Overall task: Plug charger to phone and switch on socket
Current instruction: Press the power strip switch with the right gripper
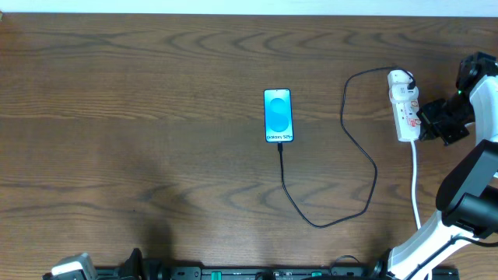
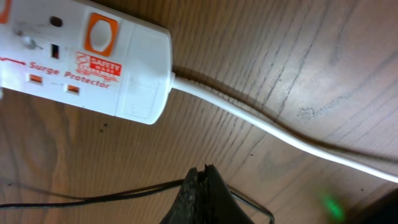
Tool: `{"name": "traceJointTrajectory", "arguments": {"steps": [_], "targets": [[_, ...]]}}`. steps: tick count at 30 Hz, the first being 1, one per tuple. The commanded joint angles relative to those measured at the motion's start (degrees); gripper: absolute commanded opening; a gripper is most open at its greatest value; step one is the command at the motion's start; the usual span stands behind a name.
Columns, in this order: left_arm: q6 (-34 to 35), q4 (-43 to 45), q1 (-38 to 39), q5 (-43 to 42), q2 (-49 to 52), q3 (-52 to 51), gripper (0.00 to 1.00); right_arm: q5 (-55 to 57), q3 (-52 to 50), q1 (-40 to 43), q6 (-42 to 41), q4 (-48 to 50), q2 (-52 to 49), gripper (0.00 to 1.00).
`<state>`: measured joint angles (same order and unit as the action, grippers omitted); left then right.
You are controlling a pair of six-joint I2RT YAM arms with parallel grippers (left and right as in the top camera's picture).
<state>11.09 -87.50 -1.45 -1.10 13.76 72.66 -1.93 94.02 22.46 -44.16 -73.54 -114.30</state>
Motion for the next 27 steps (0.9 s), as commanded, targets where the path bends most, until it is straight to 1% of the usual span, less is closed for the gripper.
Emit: {"name": "traceJointTrajectory", "arguments": {"steps": [1,5,17,27], "targets": [[-0.55,-0.15,-0.24,0.72,-0.37,-0.07,0.95,-0.15,1.46,0.74,-0.94,0.09,0.07,0.01],[-0.55,-0.15,-0.24,0.72,-0.37,-0.07,0.95,-0.15,2.62,1.27,0.46,0.20,0.07,0.01],[-0.55,-0.15,-0.24,0.70,-0.37,-0.07,0.95,-0.13,4.74,2.38,0.85,0.20,0.07,0.01],[-0.55,-0.15,-0.24,0.72,-0.37,-0.07,0.95,-0.11,8.96,2.73,2.49,-0.33,0.04,0.01]]}}
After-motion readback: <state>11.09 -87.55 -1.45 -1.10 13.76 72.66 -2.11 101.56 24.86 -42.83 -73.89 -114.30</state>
